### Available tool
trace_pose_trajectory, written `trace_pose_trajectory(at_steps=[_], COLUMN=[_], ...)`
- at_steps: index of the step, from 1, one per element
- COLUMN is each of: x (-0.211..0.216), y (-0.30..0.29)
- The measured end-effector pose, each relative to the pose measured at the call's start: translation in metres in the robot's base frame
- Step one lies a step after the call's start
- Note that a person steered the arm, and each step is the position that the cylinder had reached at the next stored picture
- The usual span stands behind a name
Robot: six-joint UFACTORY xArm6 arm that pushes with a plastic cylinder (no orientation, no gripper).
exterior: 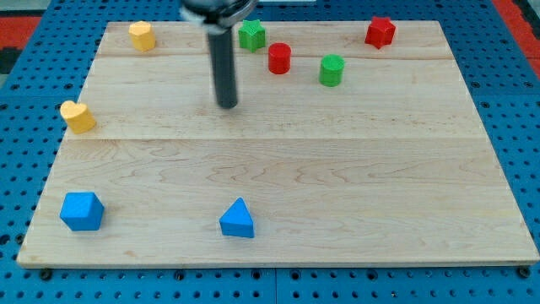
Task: Push blue triangle up a bit
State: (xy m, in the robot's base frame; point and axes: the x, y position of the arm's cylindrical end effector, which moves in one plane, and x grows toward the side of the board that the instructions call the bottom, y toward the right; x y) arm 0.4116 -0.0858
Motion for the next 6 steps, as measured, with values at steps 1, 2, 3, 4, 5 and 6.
trace_pose_trajectory(at_steps=[1, 2, 3, 4, 5, 6], x=[0.087, 0.156, 0.206, 0.207, 0.196, 0.161], y=[-0.038, -0.054, -0.046, 0.008, 0.035, 0.046])
